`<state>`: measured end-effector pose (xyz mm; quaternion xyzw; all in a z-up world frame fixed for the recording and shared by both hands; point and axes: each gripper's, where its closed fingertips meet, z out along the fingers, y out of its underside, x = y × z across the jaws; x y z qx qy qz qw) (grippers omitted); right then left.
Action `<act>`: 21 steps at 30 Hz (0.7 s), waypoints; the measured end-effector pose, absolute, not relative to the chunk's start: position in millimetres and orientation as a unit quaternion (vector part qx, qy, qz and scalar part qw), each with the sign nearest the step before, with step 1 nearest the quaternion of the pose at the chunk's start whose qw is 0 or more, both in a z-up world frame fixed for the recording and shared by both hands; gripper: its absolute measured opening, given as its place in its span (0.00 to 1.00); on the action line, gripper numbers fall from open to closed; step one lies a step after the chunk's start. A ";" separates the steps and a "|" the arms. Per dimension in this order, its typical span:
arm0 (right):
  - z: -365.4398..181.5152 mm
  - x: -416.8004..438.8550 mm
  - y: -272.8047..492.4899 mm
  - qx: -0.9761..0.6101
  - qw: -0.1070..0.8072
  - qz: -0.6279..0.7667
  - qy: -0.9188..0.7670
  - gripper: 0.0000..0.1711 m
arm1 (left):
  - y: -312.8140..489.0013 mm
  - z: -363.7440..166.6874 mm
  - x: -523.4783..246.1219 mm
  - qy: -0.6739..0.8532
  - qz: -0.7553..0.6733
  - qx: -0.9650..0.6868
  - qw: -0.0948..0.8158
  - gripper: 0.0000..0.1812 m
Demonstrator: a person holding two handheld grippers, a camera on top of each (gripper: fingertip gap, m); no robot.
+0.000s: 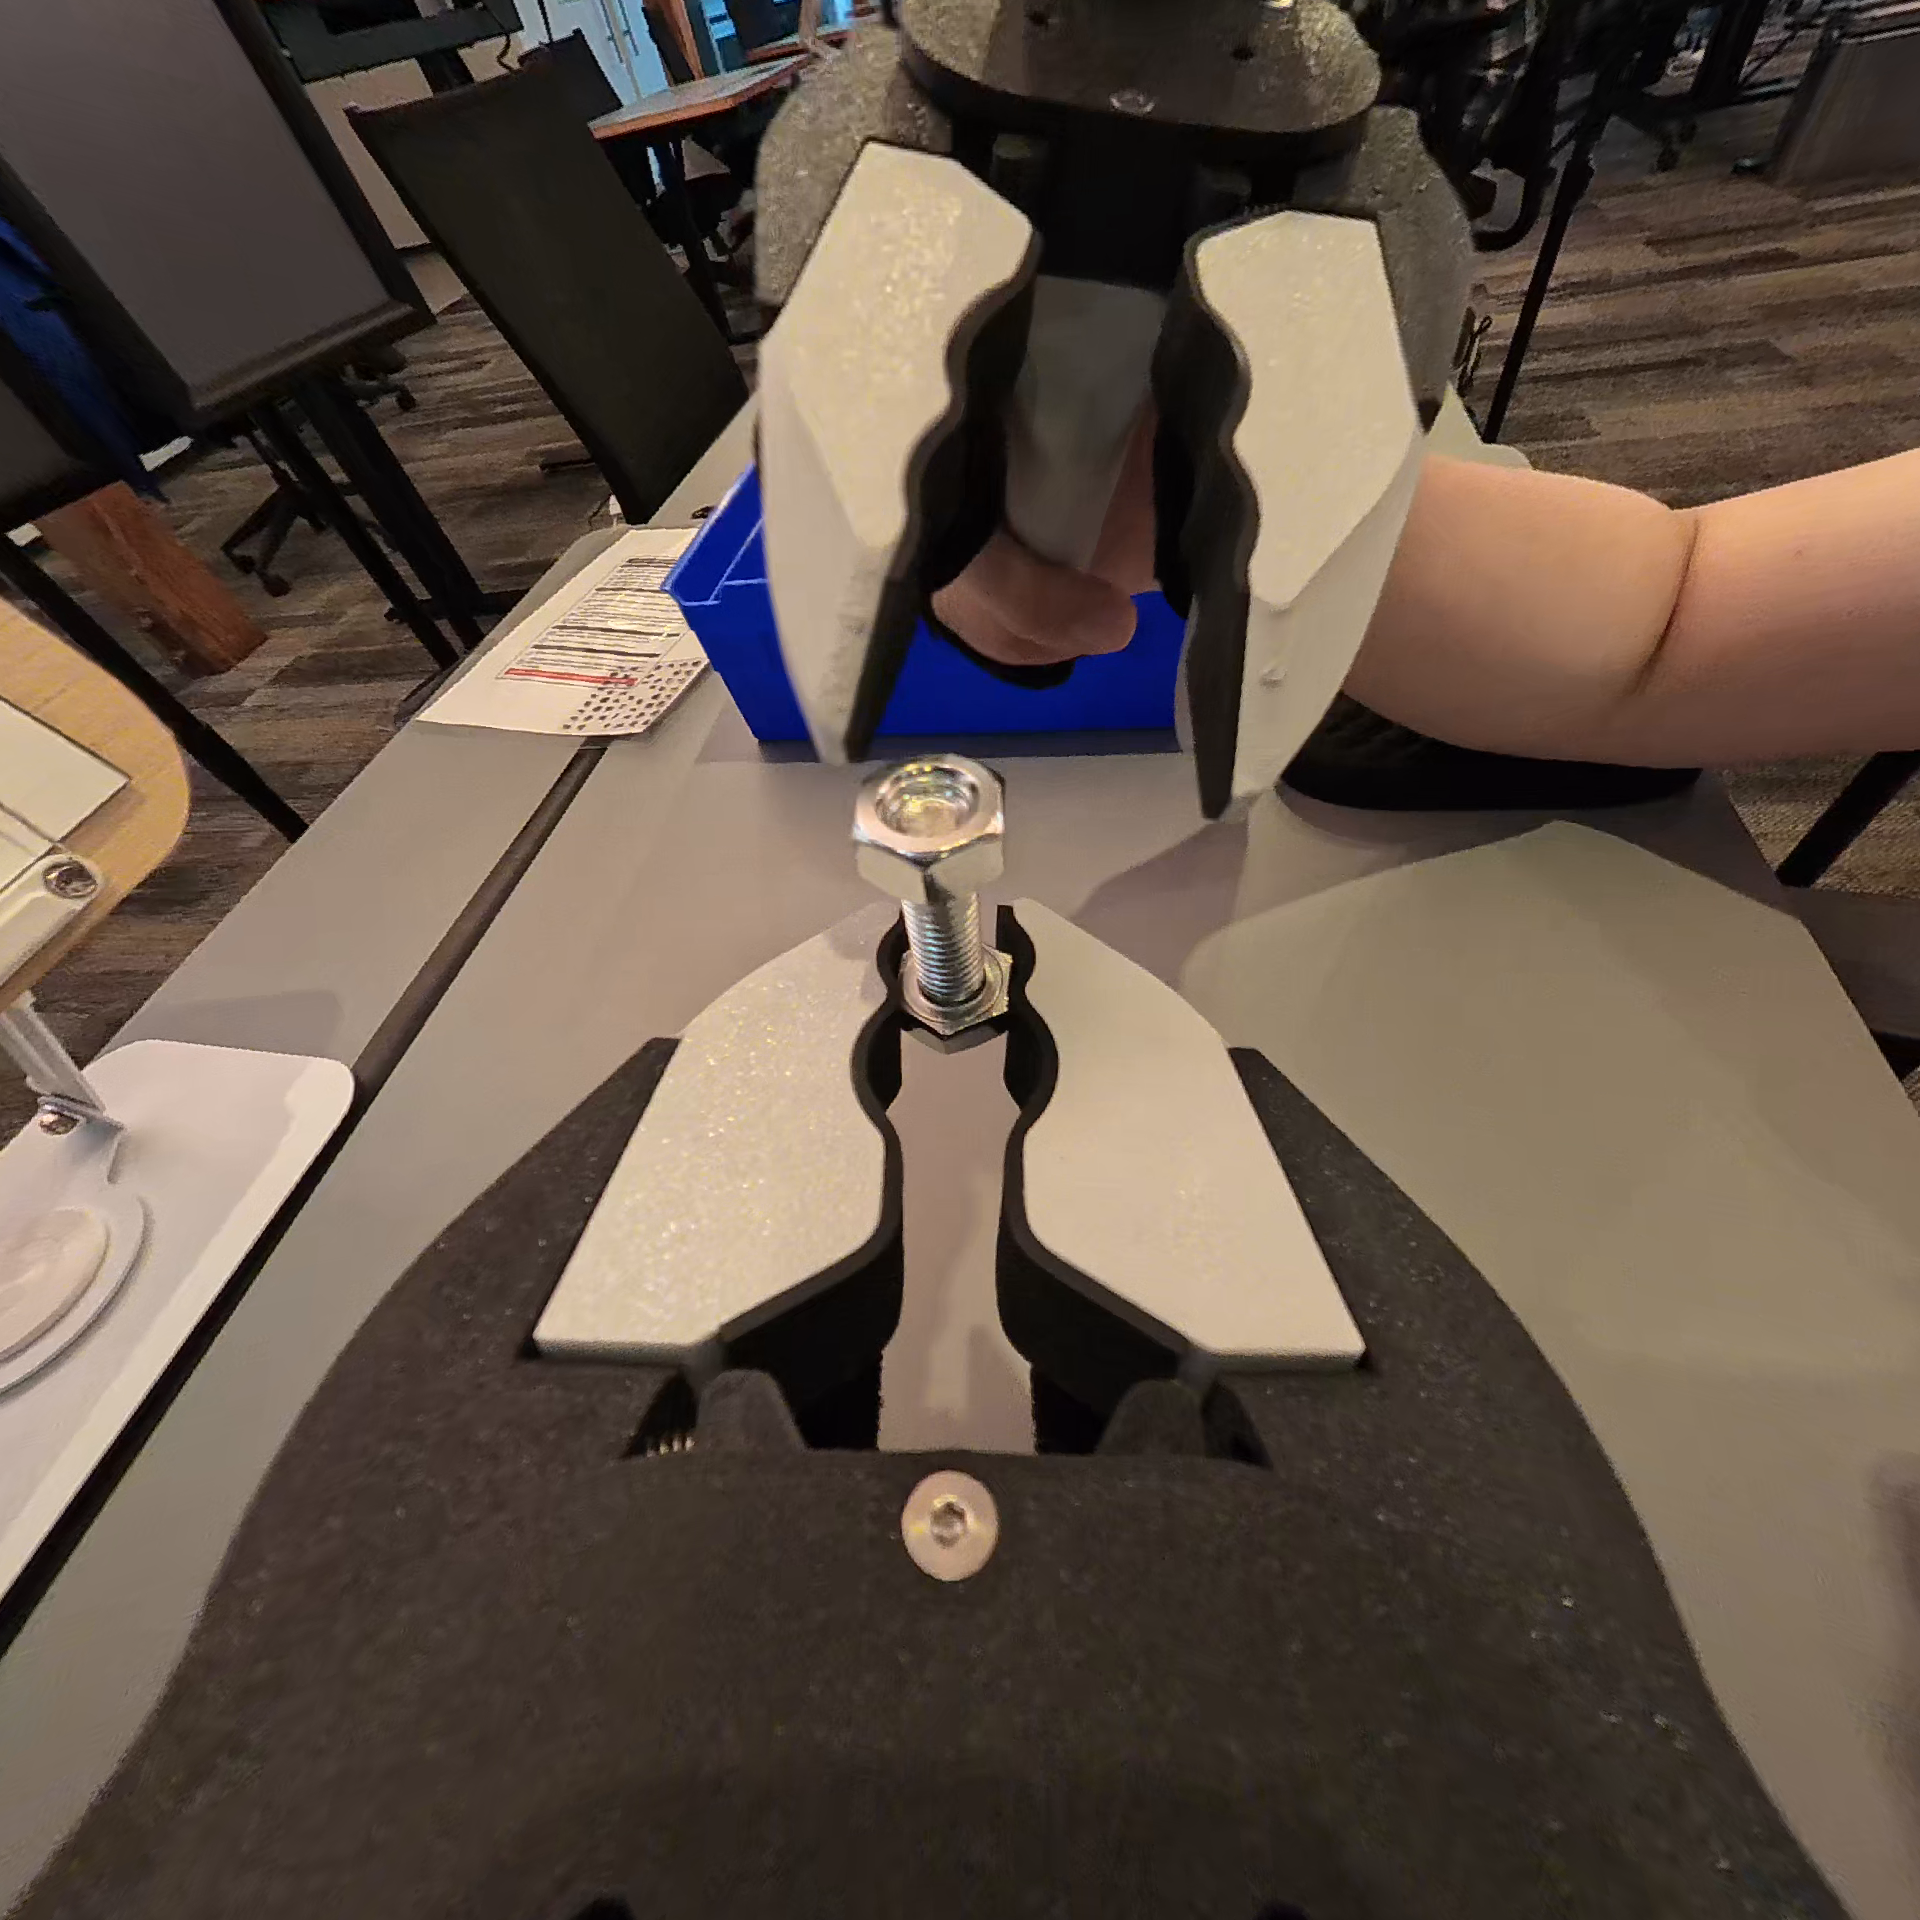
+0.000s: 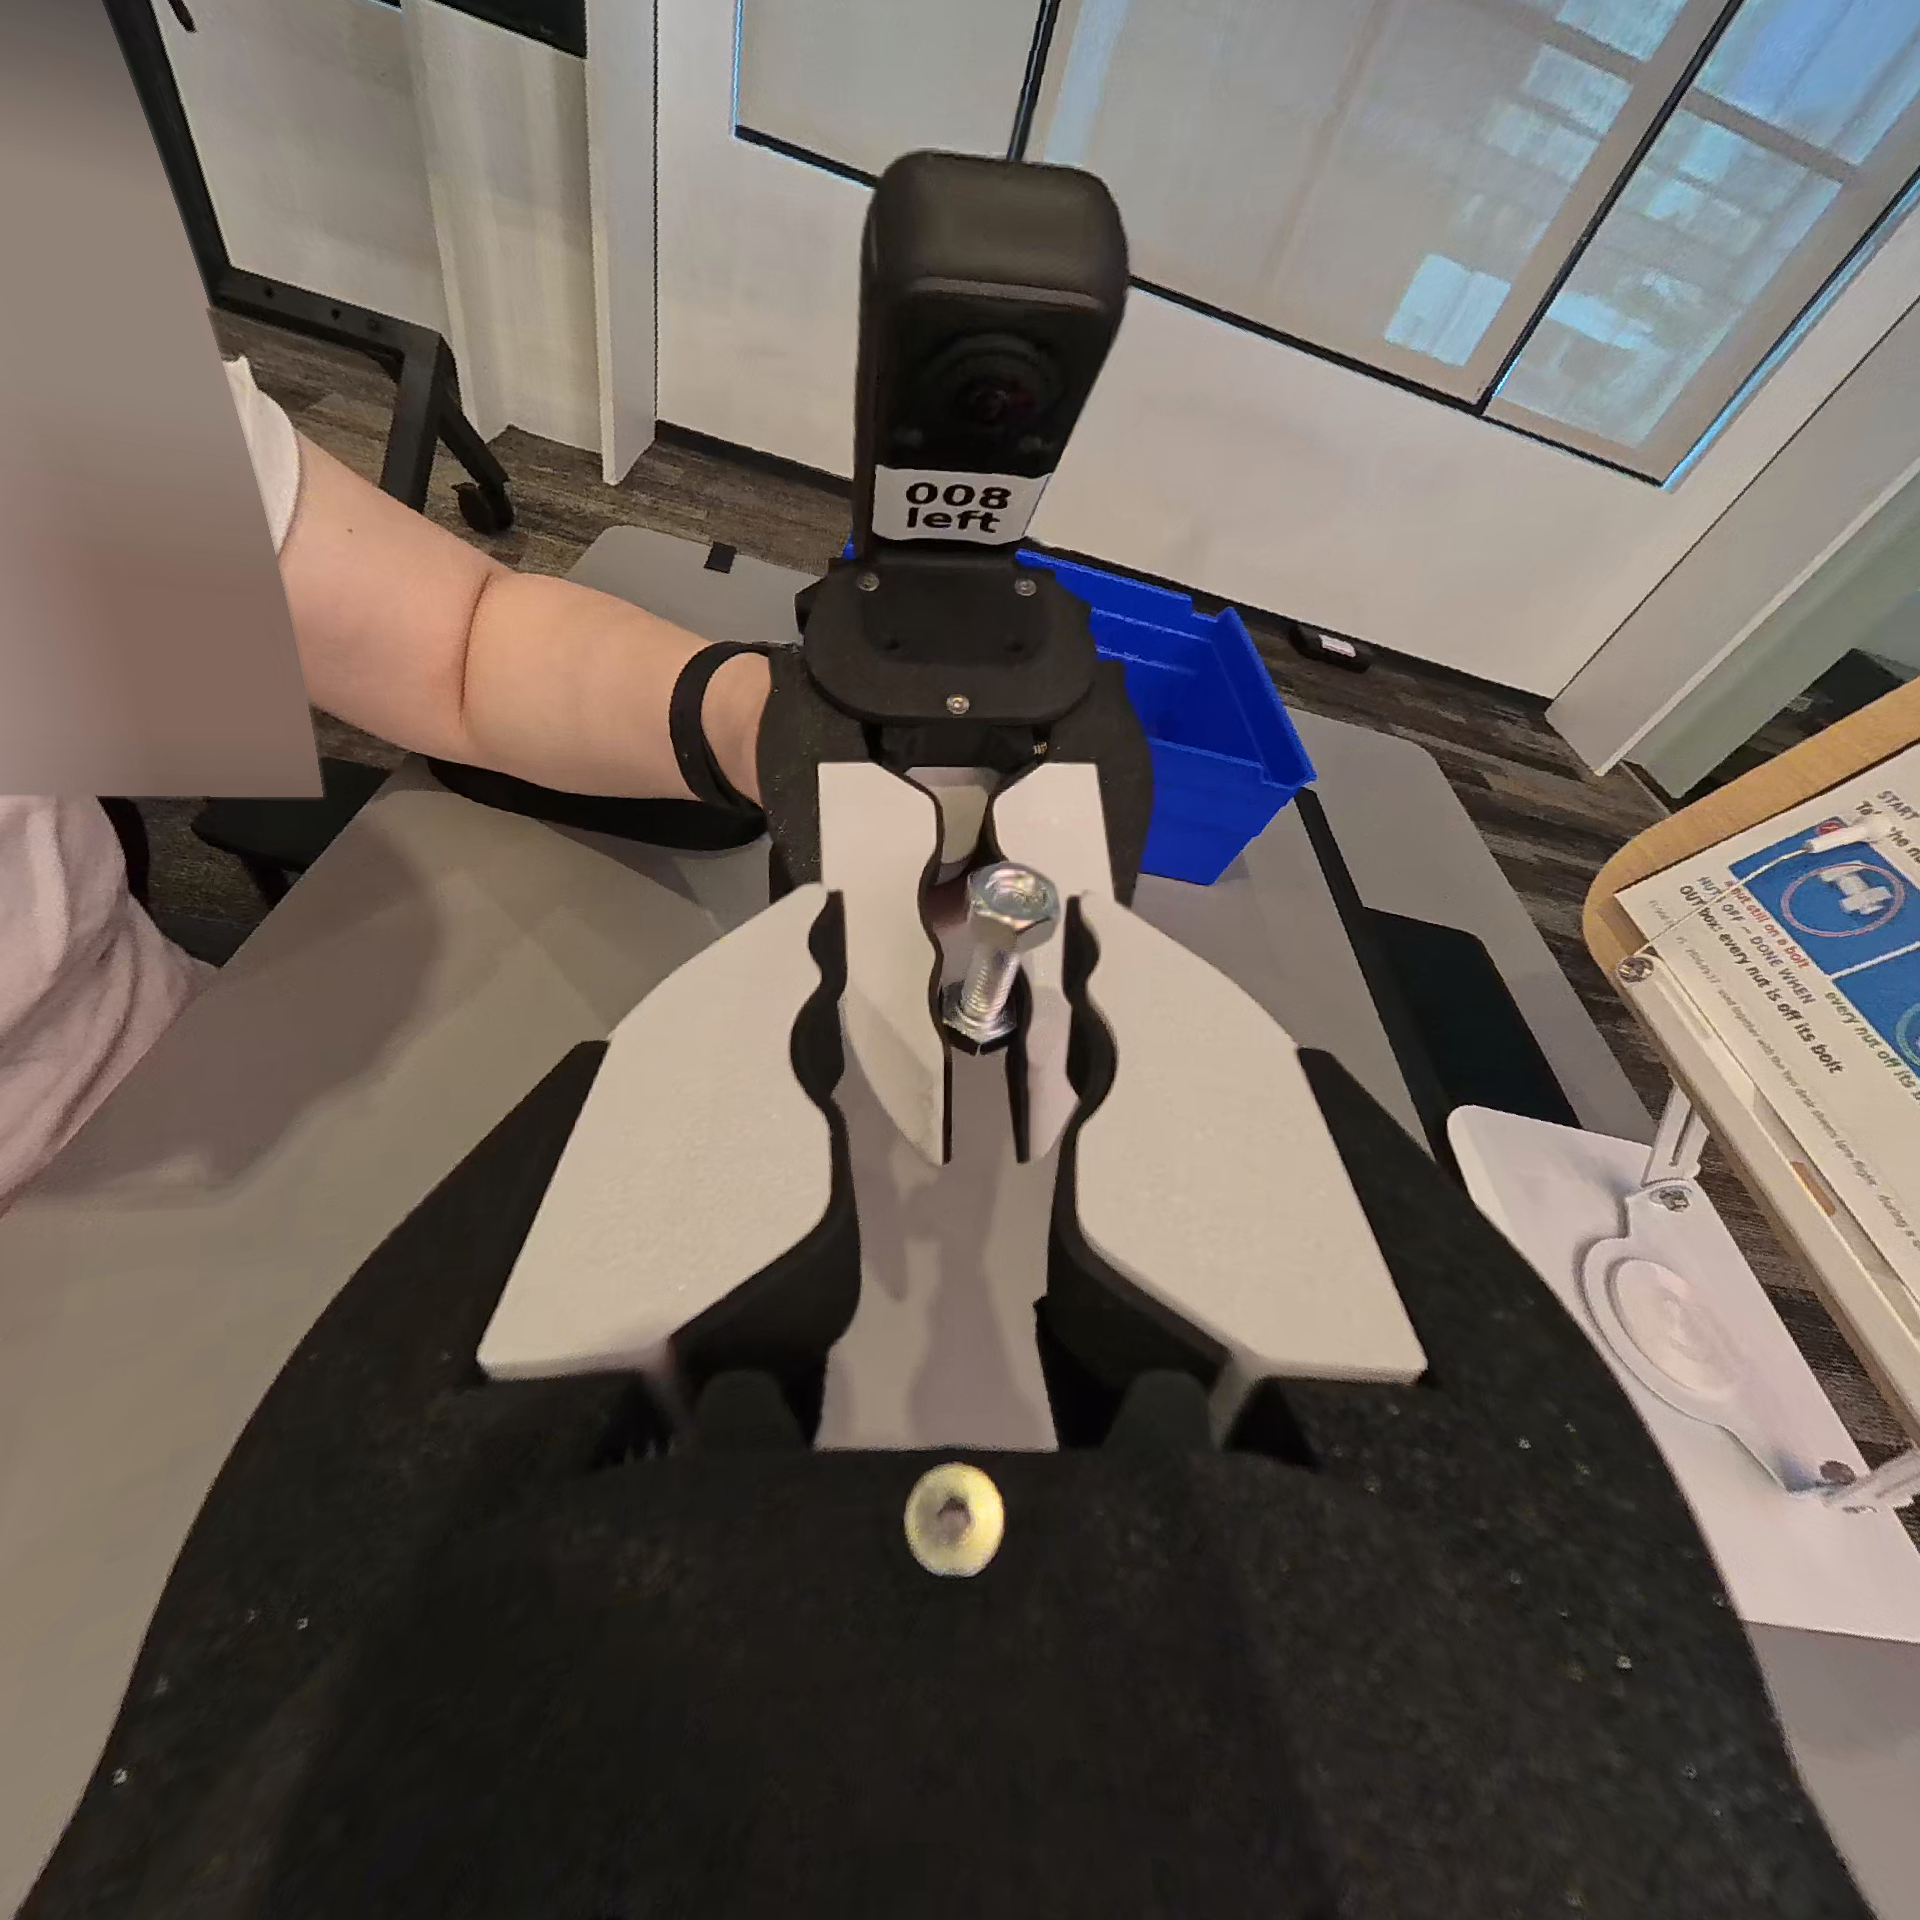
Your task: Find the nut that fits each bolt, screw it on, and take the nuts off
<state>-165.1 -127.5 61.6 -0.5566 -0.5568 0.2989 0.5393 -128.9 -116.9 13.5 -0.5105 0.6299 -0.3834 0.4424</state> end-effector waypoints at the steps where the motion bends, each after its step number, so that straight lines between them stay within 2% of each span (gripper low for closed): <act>1: 60.2 -166.6 -127.6 -0.557 0.537 0.300 -0.558 0.24 | -119.1 12.9 -128.0 0.632 -0.384 -0.509 0.441 0.08; 9: 55.4 -168.5 -128.5 -0.559 0.531 0.288 -0.568 0.25 | -117.0 15.5 -129.4 0.629 -0.383 -0.511 0.444 0.08; 13: 59.9 -162.9 -128.9 -0.560 0.530 0.300 -0.562 0.21 | -112.9 18.2 -131.8 0.620 -0.390 -0.515 0.445 0.08; 21: 57.2 -171.1 -127.3 -0.559 0.533 0.304 -0.558 0.25 | -124.5 11.1 -125.9 0.641 -0.385 -0.505 0.432 0.08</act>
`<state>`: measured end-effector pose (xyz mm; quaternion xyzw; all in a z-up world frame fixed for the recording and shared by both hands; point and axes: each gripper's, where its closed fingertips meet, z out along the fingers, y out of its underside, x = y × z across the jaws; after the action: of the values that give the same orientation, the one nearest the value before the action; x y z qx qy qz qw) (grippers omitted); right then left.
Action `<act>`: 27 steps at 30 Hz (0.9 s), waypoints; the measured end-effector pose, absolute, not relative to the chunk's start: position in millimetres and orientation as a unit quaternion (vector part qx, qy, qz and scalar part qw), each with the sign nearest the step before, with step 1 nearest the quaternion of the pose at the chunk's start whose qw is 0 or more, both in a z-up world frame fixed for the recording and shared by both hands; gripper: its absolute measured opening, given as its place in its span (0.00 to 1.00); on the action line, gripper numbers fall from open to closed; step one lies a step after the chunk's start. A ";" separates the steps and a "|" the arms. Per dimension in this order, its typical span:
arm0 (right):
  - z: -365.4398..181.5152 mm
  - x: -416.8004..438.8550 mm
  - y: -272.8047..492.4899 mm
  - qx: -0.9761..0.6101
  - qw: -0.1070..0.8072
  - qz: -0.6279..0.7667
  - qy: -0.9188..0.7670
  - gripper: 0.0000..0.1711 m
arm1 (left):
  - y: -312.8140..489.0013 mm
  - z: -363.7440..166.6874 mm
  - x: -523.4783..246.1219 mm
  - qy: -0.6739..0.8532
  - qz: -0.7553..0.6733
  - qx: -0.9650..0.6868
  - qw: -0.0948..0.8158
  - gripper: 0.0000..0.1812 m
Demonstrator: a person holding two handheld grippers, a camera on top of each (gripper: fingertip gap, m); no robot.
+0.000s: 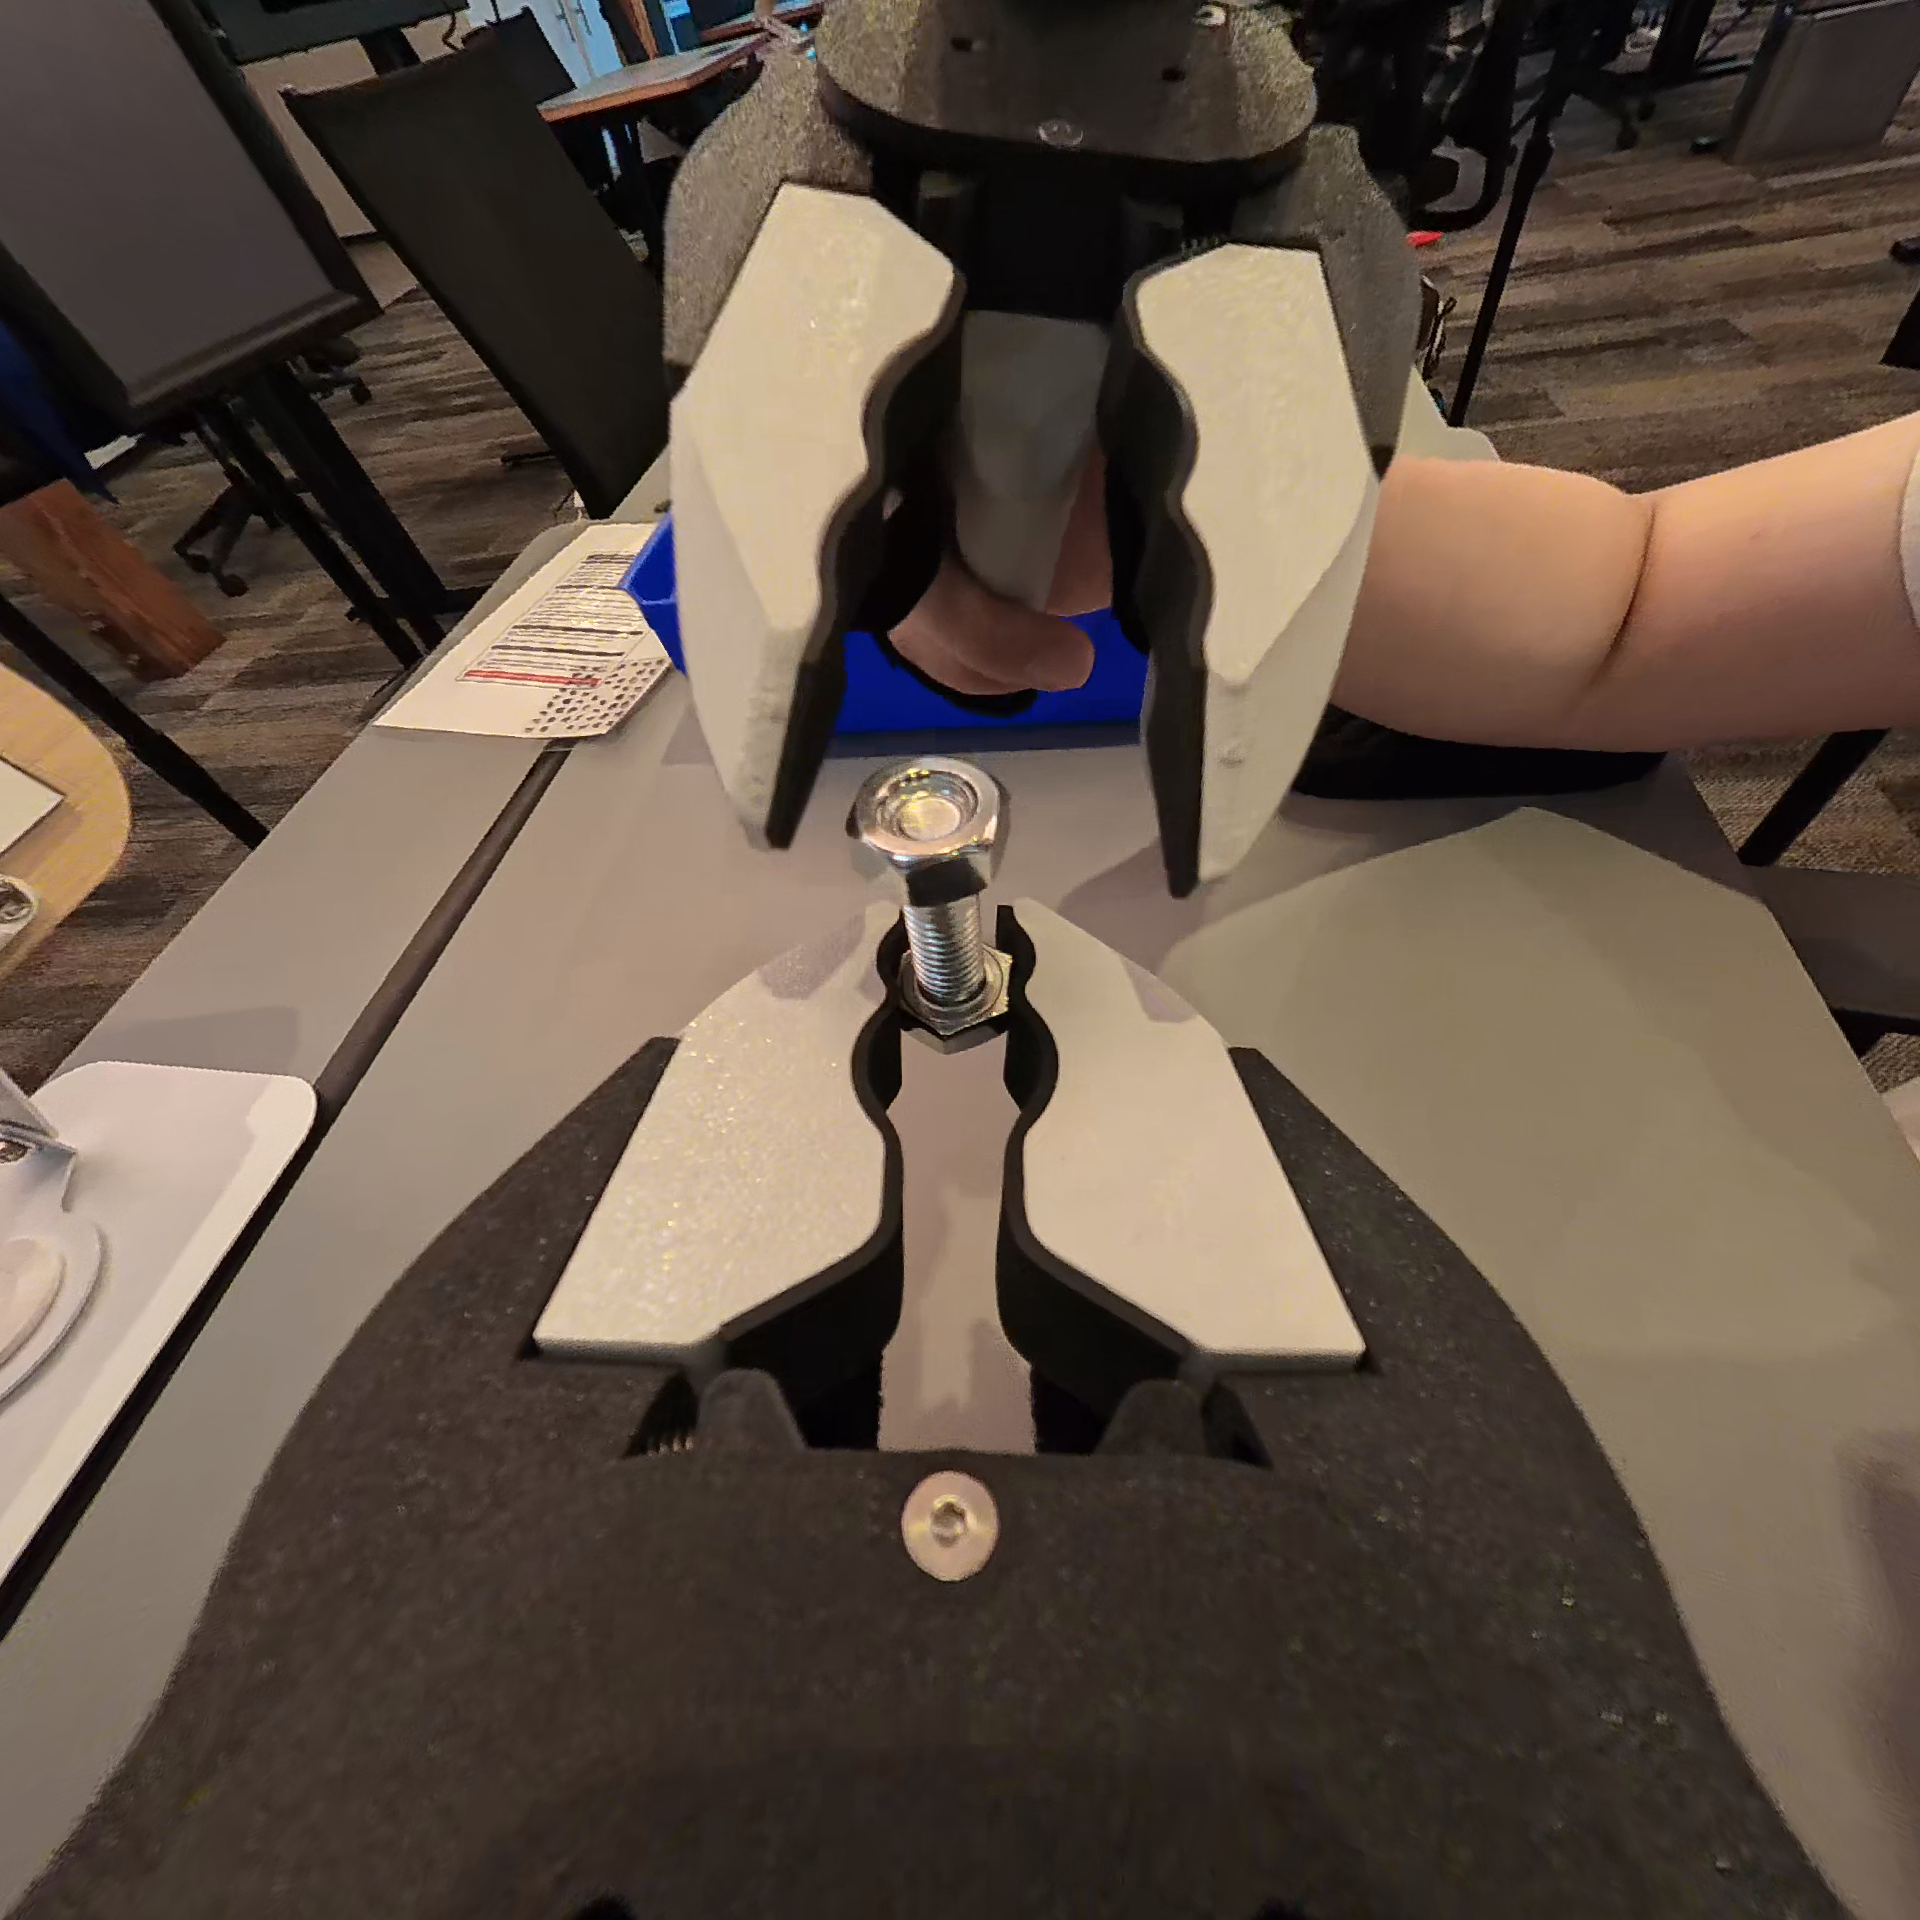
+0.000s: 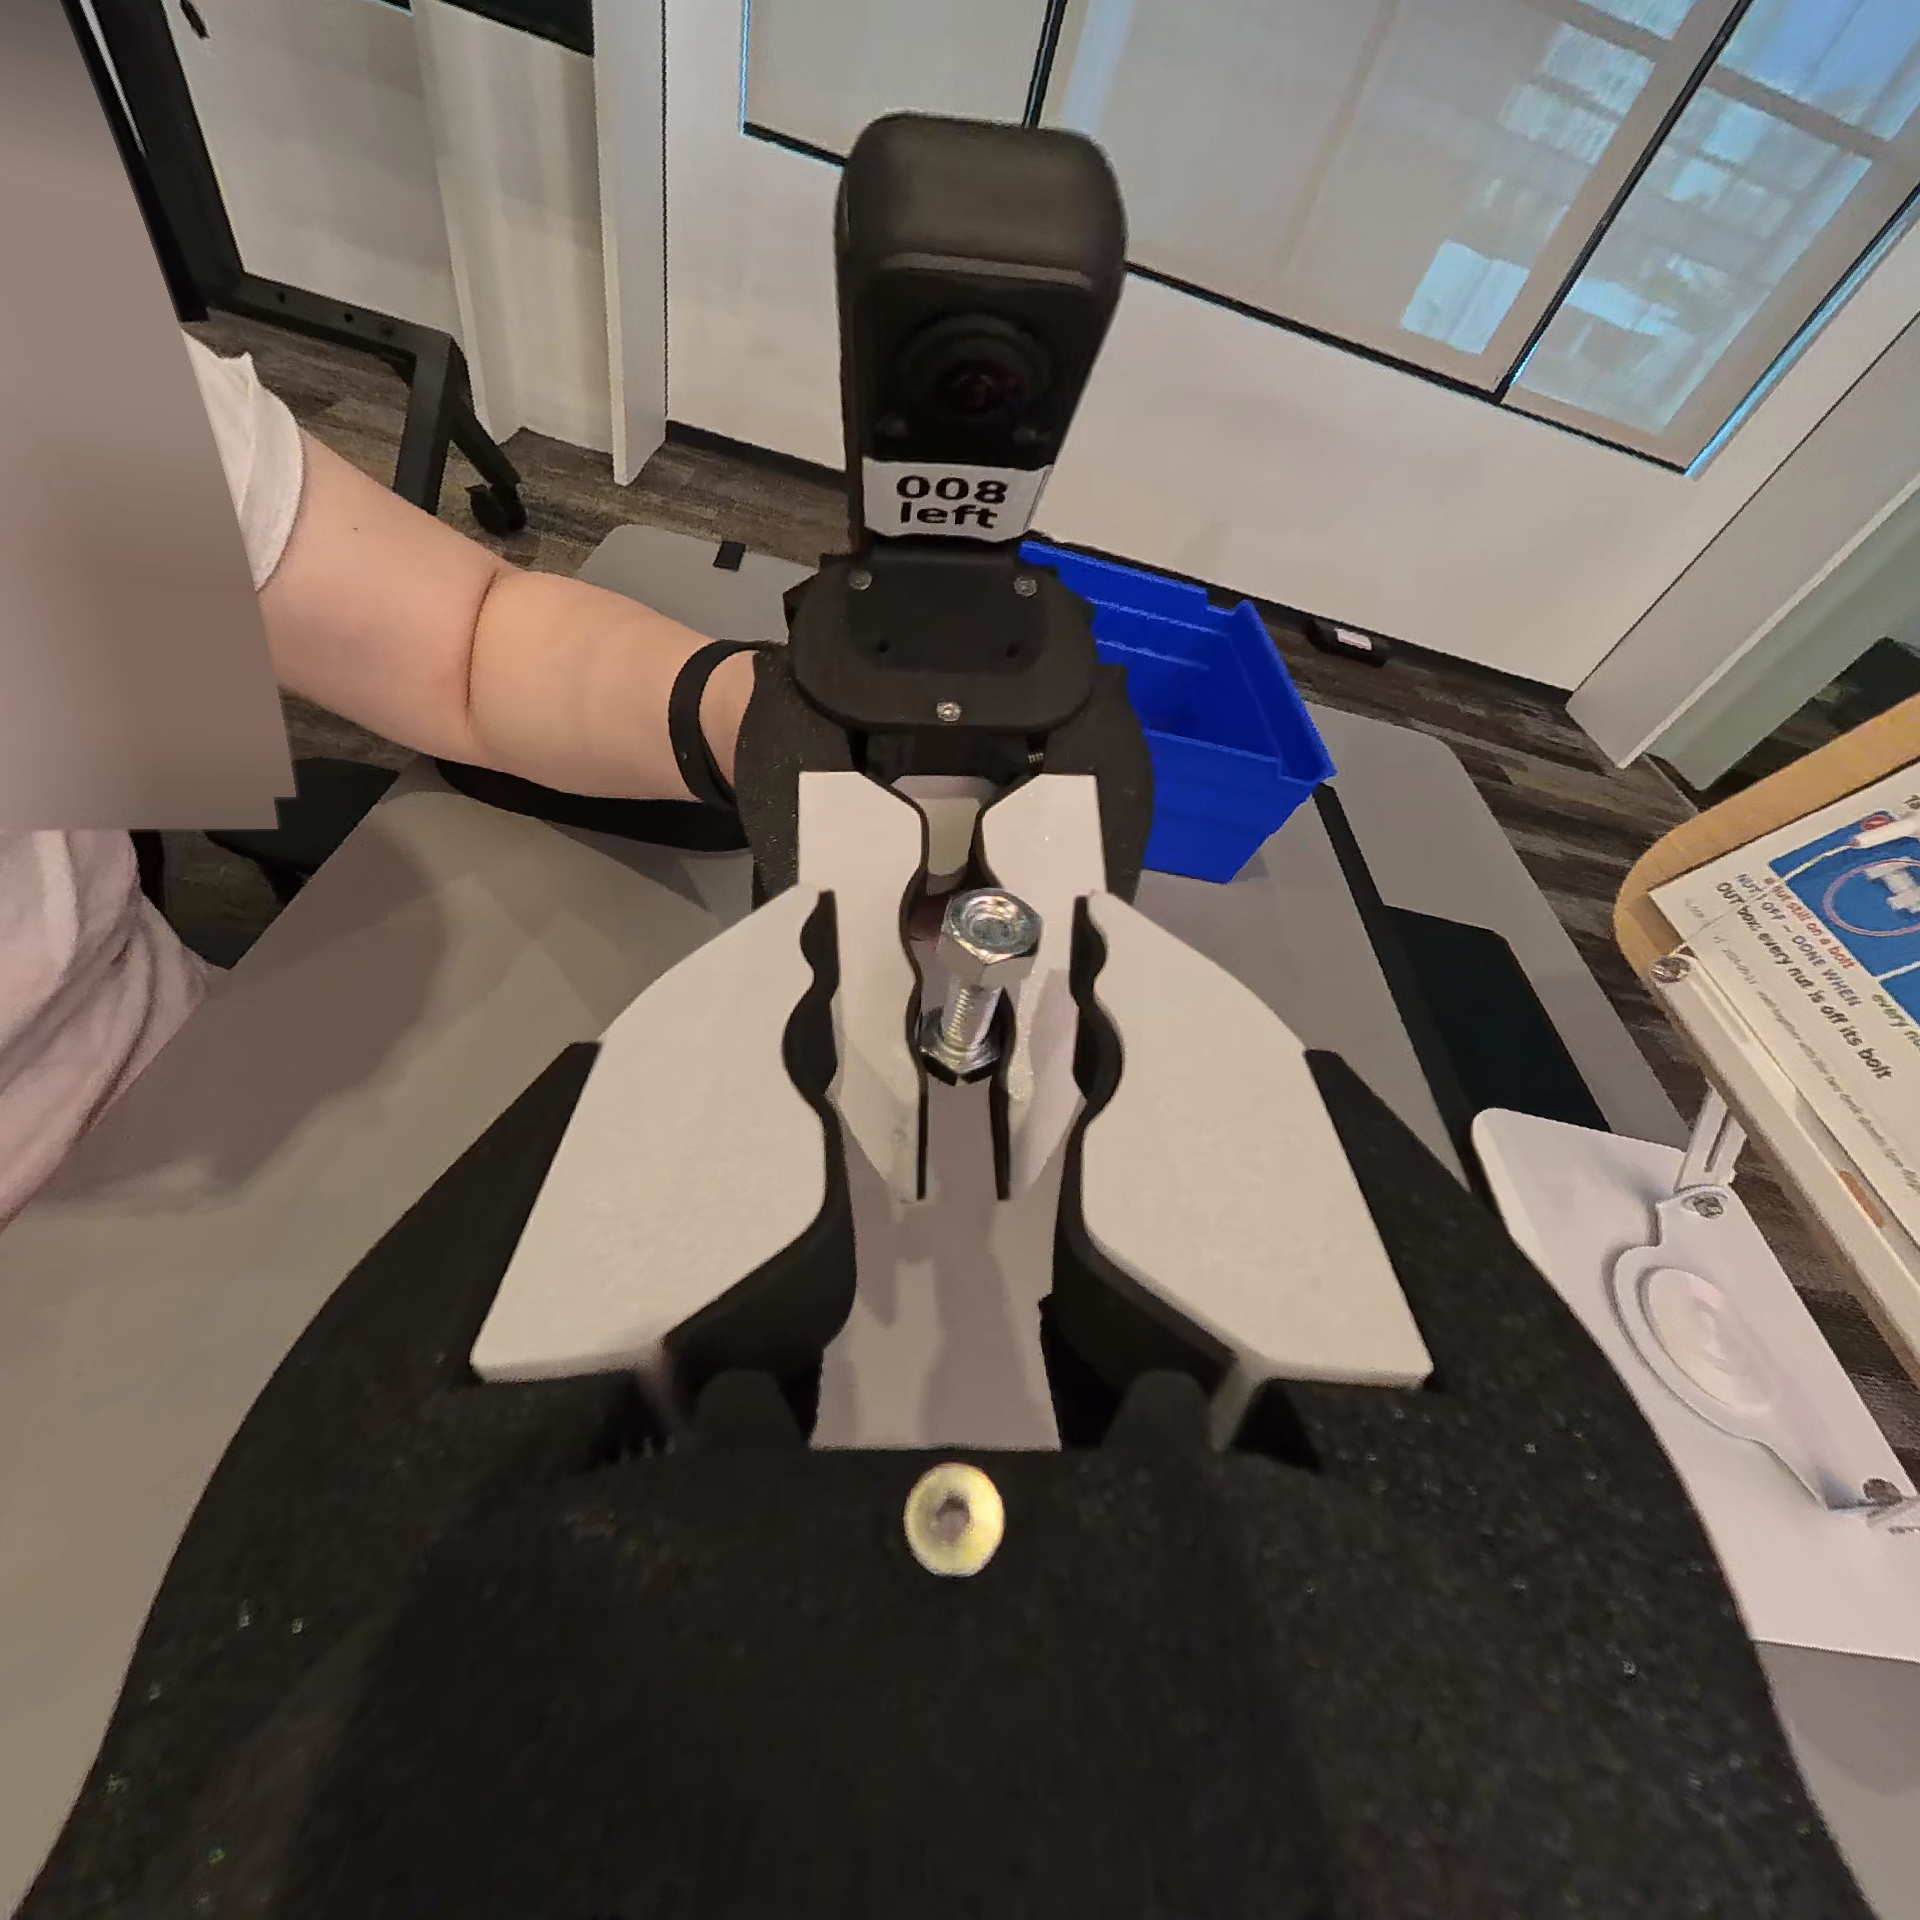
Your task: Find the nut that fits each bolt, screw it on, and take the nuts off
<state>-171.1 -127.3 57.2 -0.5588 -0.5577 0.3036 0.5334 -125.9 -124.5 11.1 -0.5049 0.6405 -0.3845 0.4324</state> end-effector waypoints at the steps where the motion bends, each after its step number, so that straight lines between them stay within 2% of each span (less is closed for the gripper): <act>1: 56.5 -171.8 -129.2 -0.556 0.532 0.303 -0.563 0.24 | -123.7 11.0 -126.1 0.640 -0.382 -0.506 0.434 0.08; 5: 58.5 -167.6 -129.2 -0.560 0.531 0.295 -0.563 0.24 | -118.1 14.0 -129.0 0.634 -0.381 -0.510 0.440 0.08; 9: 64.0 -161.8 -131.3 -0.557 0.530 0.315 -0.557 0.19 | -115.9 17.7 -130.6 0.624 -0.392 -0.512 0.441 0.08; 15: 60.6 -171.1 -129.0 -0.554 0.537 0.314 -0.554 0.25 | -125.0 14.9 -127.0 0.638 -0.390 -0.503 0.434 0.08; 21: 55.4 -170.5 -129.7 -0.557 0.532 0.282 -0.571 0.27 | -117.6 15.9 -129.6 0.631 -0.384 -0.511 0.441 0.08; 24: 59.6 -162.7 -131.7 -0.560 0.524 0.300 -0.567 0.18 | -116.2 18.5 -131.0 0.623 -0.396 -0.512 0.440 0.08; 27: 66.1 -161.3 -126.9 -0.563 0.536 0.316 -0.543 0.20 | -119.6 17.5 -129.8 0.627 -0.401 -0.508 0.433 0.08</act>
<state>-161.3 -126.9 66.1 -0.5633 -0.5434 0.3156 0.5365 -129.8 -119.6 17.5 -0.5085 0.6267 -0.4011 0.4334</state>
